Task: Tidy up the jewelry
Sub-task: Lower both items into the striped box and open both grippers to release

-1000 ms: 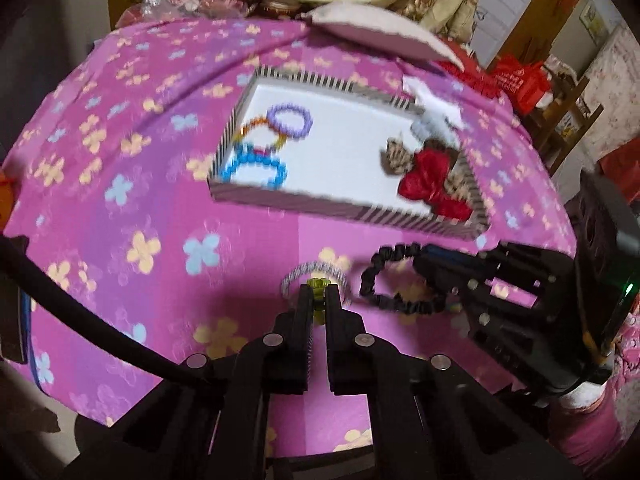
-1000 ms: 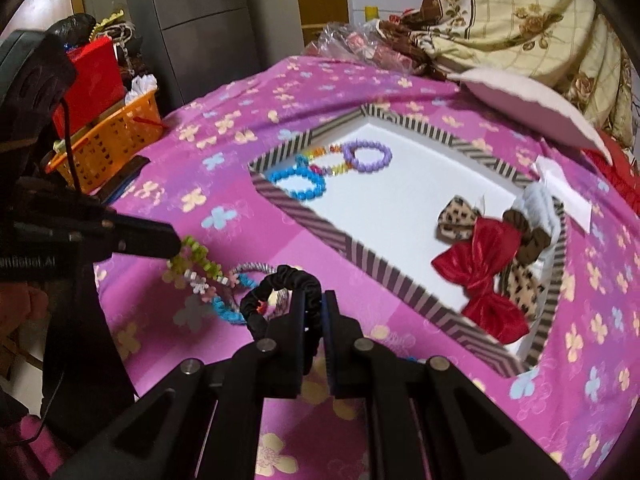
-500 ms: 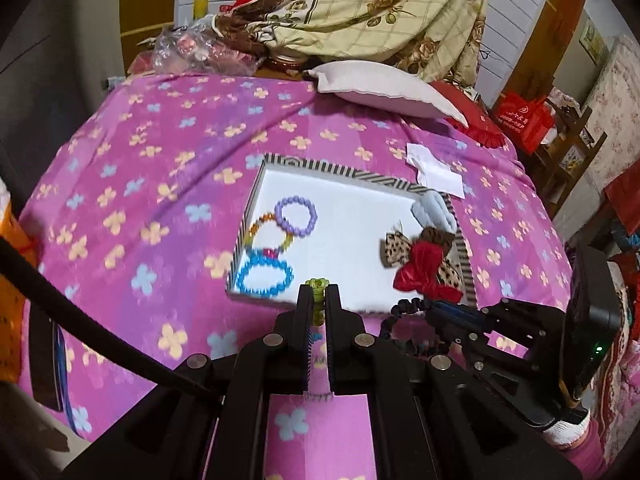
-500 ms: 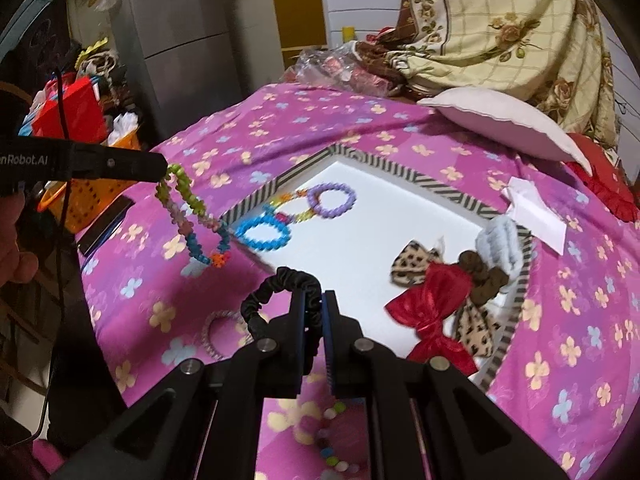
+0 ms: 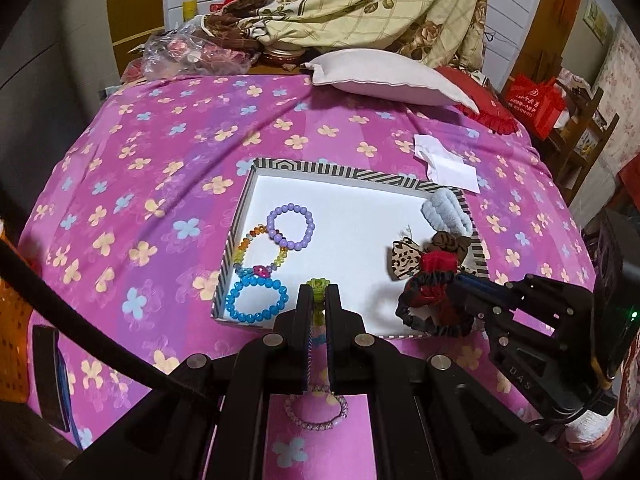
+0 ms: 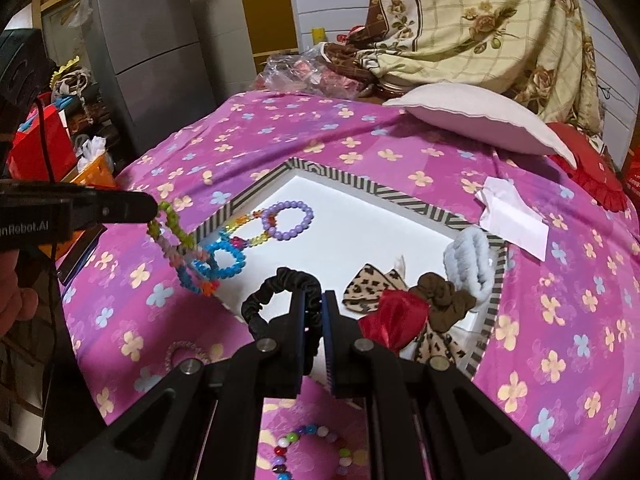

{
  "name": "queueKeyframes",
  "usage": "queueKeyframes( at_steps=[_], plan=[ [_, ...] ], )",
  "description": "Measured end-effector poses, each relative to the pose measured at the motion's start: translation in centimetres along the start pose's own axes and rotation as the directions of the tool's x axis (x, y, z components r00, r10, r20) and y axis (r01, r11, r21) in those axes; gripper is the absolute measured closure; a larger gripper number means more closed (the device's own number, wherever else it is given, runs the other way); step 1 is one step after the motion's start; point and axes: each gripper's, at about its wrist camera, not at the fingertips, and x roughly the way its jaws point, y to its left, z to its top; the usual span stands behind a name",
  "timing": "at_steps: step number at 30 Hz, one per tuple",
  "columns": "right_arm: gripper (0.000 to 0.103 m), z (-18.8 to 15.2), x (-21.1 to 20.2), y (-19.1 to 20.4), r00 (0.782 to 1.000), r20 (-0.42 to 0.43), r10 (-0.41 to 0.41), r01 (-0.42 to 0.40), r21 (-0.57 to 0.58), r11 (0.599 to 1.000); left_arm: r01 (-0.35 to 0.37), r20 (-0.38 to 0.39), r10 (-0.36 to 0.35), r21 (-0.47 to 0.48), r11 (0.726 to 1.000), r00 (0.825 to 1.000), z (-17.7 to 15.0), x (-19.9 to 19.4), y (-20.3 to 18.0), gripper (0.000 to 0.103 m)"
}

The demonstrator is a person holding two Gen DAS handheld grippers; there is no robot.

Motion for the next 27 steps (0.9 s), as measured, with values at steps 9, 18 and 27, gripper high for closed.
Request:
queueKeyframes(
  at_steps=[9, 18, 27],
  plan=[
    [0.095, 1.3, 1.6, -1.3, 1.000, -0.017, -0.012, 0.013, 0.017, 1.000, -0.011, -0.011, 0.011, 0.013, 1.000, 1.000, 1.3, 1.5, -0.6, 0.095],
    [0.095, 3.3, 3.6, -3.1, 0.999, -0.039, -0.032, 0.034, 0.038, 0.999, 0.012, -0.027, -0.012, 0.010, 1.000, 1.000, 3.0, 3.7, -1.7, 0.095],
    [0.095, 6.4, 7.3, -5.5, 0.996, -0.084, -0.040, 0.046, 0.075, 0.996, 0.013, -0.064, -0.015, -0.024, 1.000, 0.998, 3.6, 7.9, -0.9, 0.095]
  ],
)
